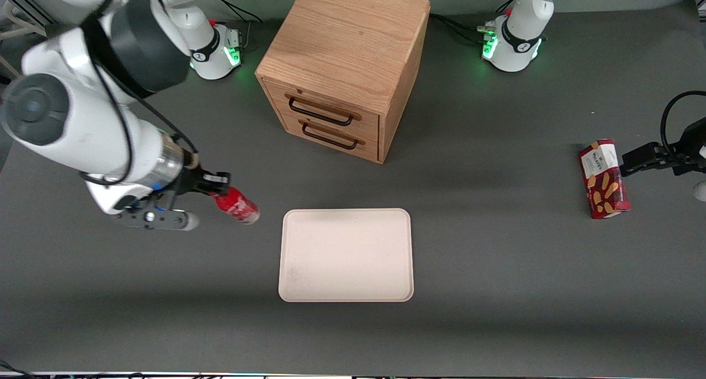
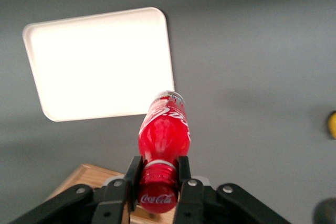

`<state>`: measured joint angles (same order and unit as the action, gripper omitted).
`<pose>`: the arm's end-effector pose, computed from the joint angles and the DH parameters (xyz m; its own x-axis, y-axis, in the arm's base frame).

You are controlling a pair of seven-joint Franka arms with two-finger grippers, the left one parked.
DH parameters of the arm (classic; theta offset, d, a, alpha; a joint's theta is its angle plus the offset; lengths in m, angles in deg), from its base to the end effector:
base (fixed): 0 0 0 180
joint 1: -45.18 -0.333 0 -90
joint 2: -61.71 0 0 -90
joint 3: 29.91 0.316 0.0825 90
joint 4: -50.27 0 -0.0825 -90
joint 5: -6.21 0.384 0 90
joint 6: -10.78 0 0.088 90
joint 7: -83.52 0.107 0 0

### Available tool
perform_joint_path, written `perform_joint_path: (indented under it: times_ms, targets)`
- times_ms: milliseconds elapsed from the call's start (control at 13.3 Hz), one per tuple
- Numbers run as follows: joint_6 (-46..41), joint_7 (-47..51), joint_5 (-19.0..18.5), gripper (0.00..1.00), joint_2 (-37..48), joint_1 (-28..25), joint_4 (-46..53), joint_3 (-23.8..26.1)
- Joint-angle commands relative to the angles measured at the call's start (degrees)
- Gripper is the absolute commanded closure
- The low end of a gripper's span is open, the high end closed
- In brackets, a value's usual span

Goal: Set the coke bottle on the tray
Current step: 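Carry the bottle with the right gripper over the white tray, then lower the bottle onto the tray and open the right gripper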

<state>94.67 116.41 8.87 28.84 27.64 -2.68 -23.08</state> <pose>0.6478 0.2689 0.5563 0.9838 -0.1579 -0.0852 -0.1645 -0.9834 -0.0767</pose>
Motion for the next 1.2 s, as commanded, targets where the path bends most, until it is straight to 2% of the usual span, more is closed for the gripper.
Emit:
perform_joint_path:
  times_ms: [0, 300, 825, 1125]
  targets:
    - [3.9, 5.3, 0.4, 1.0, -6.0, -1.2, 6.2, 1.1]
    - [8.5, 5.9, 0.0, 1.0, -9.4, -1.3, 6.0, 1.0]
    - [11.5, 9.4, -8.0, 1.0, -16.4, -4.3, 5.5, 0.6]
    - [16.4, 9.7, -8.1, 1.0, -18.9, -4.3, 4.9, 0.5]
